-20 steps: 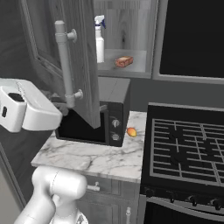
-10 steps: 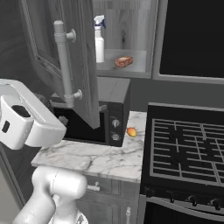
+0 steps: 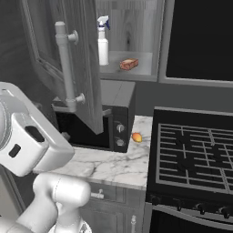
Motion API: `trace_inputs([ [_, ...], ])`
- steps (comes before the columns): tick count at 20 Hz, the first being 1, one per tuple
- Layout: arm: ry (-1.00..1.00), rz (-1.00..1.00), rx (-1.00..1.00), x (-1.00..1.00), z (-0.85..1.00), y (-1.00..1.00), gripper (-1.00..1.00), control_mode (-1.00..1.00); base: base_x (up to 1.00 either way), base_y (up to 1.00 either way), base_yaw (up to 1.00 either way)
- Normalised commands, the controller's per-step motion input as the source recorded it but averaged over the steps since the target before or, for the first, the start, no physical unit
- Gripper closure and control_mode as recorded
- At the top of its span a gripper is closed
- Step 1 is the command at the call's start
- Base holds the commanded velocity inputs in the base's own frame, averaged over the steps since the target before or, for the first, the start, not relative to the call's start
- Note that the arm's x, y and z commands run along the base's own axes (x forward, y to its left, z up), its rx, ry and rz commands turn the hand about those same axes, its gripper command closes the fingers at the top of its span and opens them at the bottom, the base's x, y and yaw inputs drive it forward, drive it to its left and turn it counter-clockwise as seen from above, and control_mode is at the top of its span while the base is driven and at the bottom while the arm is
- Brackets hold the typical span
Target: Pick the spray and bar soap from the cabinet and place them on the counter.
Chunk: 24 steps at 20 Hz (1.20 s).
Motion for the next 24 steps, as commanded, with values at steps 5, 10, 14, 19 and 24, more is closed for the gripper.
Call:
trace_inputs([
  [5,0.0,0.07,0.21,-0.12,0.02,-0.24,-1.0,-1.0,0.0,0.0,0.0],
  [10,0.04,0.01,0.25,-0.01,0.02,-0.3,-1.0,-1.0,0.0,0.0,0.0],
  [14,0.04,0.0,0.25,0.0,0.0,-0.28,-1.0,-1.0,0.0,0.0,0.0],
  [19,0.03,0.01,0.25,-0.02,0.0,-0.24,-1.0,-1.0,0.0,0.0,0.0],
  [24,0.08,0.06,0.25,-0.03,0.0,-0.08,-1.0,-1.0,0.0,0.0,0.0],
])
